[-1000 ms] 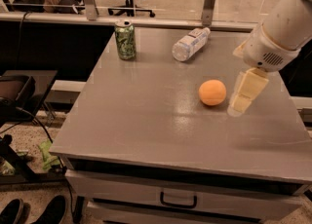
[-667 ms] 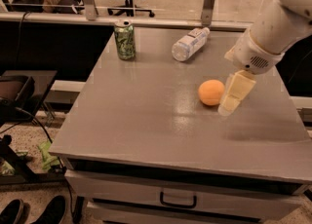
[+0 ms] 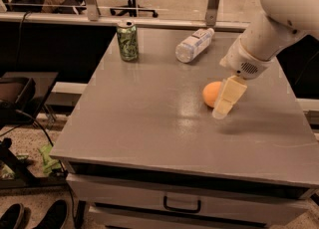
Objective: Move orange near blue plastic bottle
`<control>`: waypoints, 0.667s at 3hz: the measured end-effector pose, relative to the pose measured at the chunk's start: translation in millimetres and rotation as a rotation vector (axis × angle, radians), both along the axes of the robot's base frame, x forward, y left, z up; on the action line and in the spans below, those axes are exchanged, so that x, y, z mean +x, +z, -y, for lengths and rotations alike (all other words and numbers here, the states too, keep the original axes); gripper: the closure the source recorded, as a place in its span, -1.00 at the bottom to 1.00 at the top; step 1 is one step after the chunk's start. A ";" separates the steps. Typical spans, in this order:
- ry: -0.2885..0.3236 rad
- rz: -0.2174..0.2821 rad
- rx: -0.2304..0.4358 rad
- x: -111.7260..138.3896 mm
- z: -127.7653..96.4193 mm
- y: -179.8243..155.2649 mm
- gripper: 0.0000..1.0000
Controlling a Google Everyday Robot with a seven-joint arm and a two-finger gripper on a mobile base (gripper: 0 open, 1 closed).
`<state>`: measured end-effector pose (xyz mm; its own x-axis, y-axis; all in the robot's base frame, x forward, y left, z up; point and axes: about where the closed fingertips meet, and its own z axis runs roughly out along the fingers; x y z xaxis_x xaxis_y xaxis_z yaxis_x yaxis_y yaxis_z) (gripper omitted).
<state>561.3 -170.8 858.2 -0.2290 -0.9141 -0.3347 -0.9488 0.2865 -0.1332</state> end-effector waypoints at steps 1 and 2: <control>-0.002 -0.010 -0.008 2.2 -2.5 -7.5 -0.76; -0.003 -0.012 -0.018 2.8 -2.8 -9.1 -0.29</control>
Offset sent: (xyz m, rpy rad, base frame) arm 0.0032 0.0004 -0.0062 -0.0319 0.0093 -0.0093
